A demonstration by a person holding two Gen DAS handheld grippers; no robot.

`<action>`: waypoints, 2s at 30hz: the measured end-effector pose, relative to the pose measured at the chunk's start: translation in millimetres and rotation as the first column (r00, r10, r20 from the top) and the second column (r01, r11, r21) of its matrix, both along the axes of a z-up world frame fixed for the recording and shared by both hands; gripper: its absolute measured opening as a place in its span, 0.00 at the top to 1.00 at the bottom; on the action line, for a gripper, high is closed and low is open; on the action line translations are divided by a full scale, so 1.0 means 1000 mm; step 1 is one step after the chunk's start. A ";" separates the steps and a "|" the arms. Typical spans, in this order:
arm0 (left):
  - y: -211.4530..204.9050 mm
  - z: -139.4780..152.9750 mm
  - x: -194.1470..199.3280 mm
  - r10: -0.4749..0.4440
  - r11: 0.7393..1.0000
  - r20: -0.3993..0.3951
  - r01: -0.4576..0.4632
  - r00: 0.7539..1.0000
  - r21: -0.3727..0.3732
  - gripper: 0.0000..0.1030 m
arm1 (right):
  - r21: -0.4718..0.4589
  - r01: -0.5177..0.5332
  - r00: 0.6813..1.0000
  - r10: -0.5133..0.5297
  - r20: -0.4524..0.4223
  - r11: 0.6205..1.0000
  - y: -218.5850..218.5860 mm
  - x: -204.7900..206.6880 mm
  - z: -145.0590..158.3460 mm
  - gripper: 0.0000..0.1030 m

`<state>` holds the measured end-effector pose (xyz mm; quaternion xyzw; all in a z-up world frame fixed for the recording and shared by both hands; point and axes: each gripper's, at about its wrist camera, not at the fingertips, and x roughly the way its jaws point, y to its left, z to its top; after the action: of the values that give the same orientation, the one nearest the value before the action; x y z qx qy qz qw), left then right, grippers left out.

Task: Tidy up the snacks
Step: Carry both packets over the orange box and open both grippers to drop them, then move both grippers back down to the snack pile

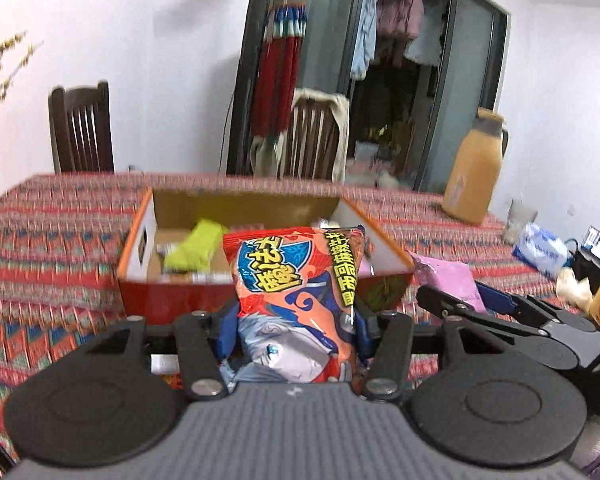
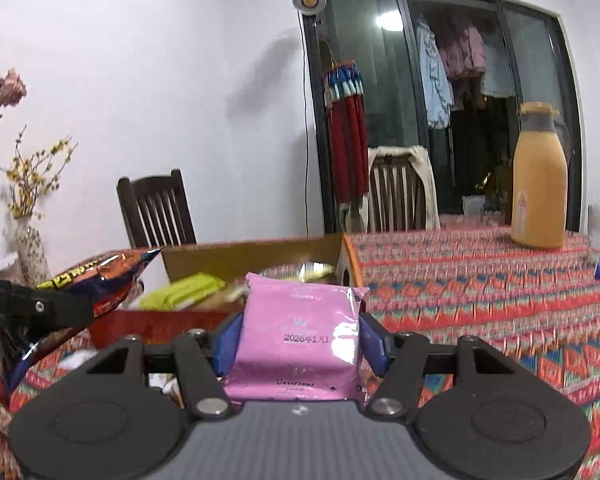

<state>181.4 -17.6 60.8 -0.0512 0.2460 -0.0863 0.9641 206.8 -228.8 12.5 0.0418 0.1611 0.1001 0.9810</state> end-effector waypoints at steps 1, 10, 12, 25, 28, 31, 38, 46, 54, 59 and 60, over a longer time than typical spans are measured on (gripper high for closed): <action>0.000 0.004 0.004 0.009 1.000 0.011 -0.009 1.000 0.001 0.47 | -0.002 0.002 1.000 -0.002 0.010 1.000 0.001 0.003 0.005 0.41; 0.011 0.033 0.049 0.098 0.995 0.096 -0.098 0.991 0.005 0.47 | -0.020 0.004 0.999 -0.003 0.049 1.000 0.020 0.055 0.038 0.41; 0.014 0.035 0.063 0.115 0.993 0.094 -0.115 0.989 -0.005 0.47 | -0.027 0.002 0.999 -0.001 0.051 1.000 0.025 0.070 0.042 0.41; 0.045 0.001 0.157 0.250 0.968 0.041 -0.250 0.967 -0.014 0.47 | -0.038 0.043 0.999 -0.043 -0.014 0.998 0.044 0.160 0.014 0.41; 0.051 -0.015 0.167 0.246 0.969 0.003 -0.246 0.969 -0.018 0.47 | -0.032 0.031 0.999 -0.032 -0.043 0.999 0.043 0.167 0.005 0.41; 0.052 -0.022 0.170 0.242 0.970 -0.003 -0.242 0.970 -0.010 0.47 | -0.040 0.019 0.998 -0.021 -0.061 0.999 0.046 0.171 -0.002 0.41; 0.050 -0.034 0.171 0.248 0.969 -0.032 -0.248 0.968 -0.001 0.46 | -0.060 0.004 0.996 -0.009 -0.087 0.998 0.050 0.171 -0.012 0.40; 0.054 -0.025 0.156 0.303 0.953 0.052 -0.302 0.952 -0.035 0.00 | -0.038 0.016 0.998 -0.019 -0.068 0.999 0.046 0.160 -0.008 0.00; 0.053 -0.023 0.152 0.305 0.952 0.055 -0.303 0.951 -0.036 0.00 | -0.033 0.029 0.998 -0.031 -0.062 0.999 0.046 0.156 -0.006 0.00; 0.051 -0.020 0.146 0.292 0.956 0.073 -0.289 0.954 -0.041 0.00 | -0.028 0.031 0.998 -0.033 -0.049 0.999 0.043 0.150 -0.002 0.00; 0.050 -0.019 0.144 0.289 0.957 0.081 -0.287 0.954 -0.042 0.00 | -0.027 0.031 0.998 -0.033 -0.046 0.999 0.043 0.149 -0.001 0.00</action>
<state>325.0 32.4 41.8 -0.0970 0.1929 0.0495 0.9752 355.5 -185.8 11.5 0.0336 0.1844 0.0812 0.9789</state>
